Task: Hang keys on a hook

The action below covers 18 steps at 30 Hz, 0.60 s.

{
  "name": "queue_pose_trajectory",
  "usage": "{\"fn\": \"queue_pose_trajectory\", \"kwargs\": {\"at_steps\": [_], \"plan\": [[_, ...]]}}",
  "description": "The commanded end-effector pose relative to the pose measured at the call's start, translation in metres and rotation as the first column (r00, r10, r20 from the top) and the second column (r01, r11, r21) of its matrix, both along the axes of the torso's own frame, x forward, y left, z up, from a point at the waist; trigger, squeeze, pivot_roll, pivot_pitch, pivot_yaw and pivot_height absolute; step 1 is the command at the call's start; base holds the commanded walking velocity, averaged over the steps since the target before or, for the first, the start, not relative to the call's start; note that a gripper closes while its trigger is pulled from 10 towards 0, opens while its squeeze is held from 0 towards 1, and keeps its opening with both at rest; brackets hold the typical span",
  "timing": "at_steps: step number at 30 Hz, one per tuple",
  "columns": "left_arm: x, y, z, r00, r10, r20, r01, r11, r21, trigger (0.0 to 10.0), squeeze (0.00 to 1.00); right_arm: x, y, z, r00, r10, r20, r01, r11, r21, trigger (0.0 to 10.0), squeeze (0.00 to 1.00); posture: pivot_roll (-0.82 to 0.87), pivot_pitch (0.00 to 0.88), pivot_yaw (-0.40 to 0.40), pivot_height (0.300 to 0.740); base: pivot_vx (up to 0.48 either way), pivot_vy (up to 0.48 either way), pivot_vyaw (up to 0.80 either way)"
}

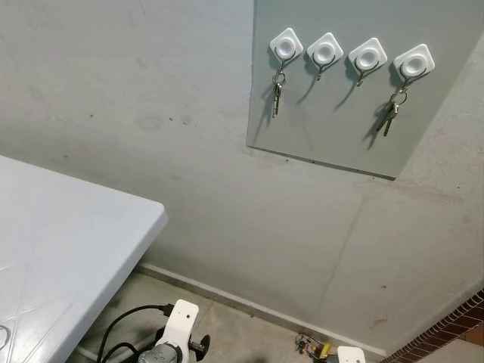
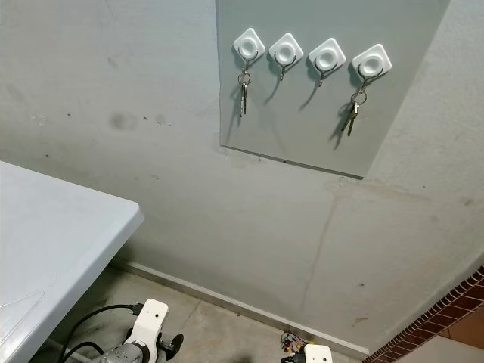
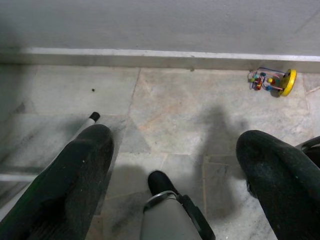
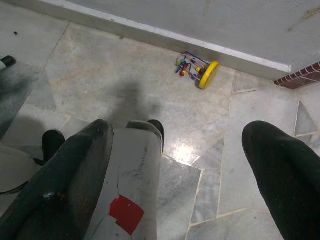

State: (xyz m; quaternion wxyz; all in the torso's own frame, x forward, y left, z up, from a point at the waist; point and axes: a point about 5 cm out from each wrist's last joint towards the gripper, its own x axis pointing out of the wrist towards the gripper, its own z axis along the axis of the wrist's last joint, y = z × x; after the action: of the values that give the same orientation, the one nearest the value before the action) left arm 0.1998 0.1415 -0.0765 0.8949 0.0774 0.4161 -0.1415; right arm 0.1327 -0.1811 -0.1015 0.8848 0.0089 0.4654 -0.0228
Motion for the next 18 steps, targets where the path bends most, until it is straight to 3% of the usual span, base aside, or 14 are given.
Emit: {"fn": "queue_pose_trajectory", "kwargs": {"at_steps": [1,18], "plan": [[-0.0011,0.004,-0.0005,1.0,0.0,-0.001,0.0,1.0,0.015,10.0,0.0,-0.0105,0.0047,-0.0046,0.999,0.012,-0.051,-0.011,1.0,0.019,10.0,0.0,-0.06,0.0,-0.013,0.711,0.0,0.0,0.0],[-0.0048,0.0044,-0.0024,1.0,-0.017,-0.011,0.018,1.0,0.024,10.0,0.0,-0.0093,0.0062,-0.0047,0.998,0.027,-0.058,-0.025,0.999,0.023,10.0,0.0,-0.06,0.0,-0.015,0.711,0.0,0.0,0.0]]}}
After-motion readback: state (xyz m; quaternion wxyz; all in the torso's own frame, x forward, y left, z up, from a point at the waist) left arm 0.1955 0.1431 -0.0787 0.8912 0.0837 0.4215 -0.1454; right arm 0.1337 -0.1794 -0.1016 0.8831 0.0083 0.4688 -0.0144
